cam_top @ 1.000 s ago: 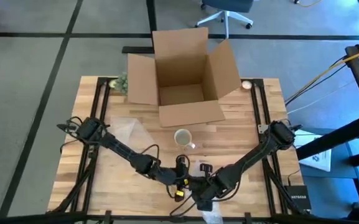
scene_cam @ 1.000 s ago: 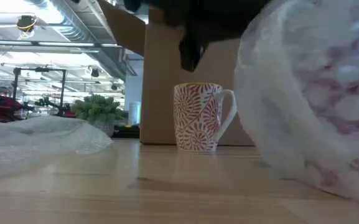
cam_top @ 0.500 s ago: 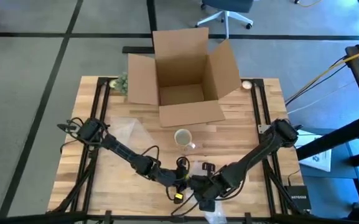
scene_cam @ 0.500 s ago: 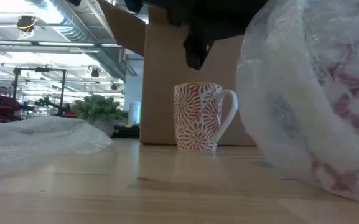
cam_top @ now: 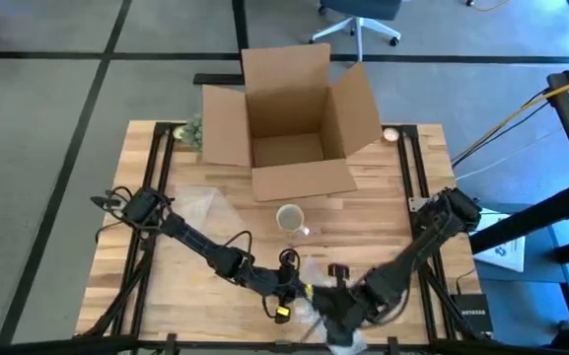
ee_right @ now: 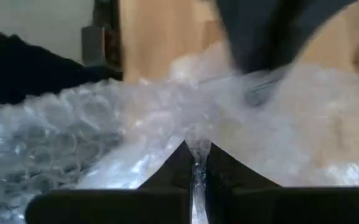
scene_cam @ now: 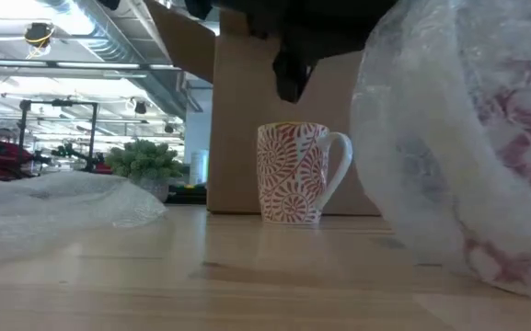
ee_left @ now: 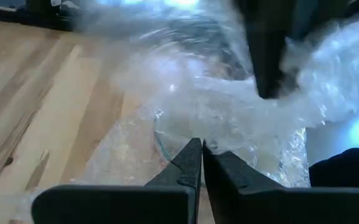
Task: Wrap mug
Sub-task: Wrap the red mug with transparent bubble wrap
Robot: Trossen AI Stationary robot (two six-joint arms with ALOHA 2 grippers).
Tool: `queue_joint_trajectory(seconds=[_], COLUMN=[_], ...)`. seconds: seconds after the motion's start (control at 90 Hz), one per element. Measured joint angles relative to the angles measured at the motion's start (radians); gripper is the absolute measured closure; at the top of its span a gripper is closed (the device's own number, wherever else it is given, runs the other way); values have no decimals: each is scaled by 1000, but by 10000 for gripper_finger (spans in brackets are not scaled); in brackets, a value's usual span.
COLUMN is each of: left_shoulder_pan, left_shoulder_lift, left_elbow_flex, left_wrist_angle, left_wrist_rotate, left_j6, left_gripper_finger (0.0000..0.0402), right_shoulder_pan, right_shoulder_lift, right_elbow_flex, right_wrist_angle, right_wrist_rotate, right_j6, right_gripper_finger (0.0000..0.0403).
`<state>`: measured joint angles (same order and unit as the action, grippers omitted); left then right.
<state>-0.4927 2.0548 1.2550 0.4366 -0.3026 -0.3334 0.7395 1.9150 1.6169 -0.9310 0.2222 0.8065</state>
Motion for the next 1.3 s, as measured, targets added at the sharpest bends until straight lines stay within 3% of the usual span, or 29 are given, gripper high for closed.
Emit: queue_joint_trajectory(seconds=[0.422, 0.611, 1.067, 1.3], left_shoulder_pan=[-7, -25, 0, 8], left_shoulder_lift=[-3, -35, 78, 81], left_elbow_flex=[42, 68, 81, 80], left_wrist_angle=[2, -8, -7, -13], left_wrist_rotate=[27, 22, 60, 47], left_j6=[35, 99, 3, -4], left_gripper_finger=[401, 401, 401, 401], right_shoulder_pan=[-66, -63, -67, -51], right_shoulder_lift=[96, 85, 73, -1], right_elbow_flex=[-59, -58, -62, 11], right_wrist_angle=[14, 20, 17, -102], right_wrist_rotate=[15, 30, 19, -14], right_j6=[50, 43, 26, 20], right_gripper_finger=[402, 402, 402, 402])
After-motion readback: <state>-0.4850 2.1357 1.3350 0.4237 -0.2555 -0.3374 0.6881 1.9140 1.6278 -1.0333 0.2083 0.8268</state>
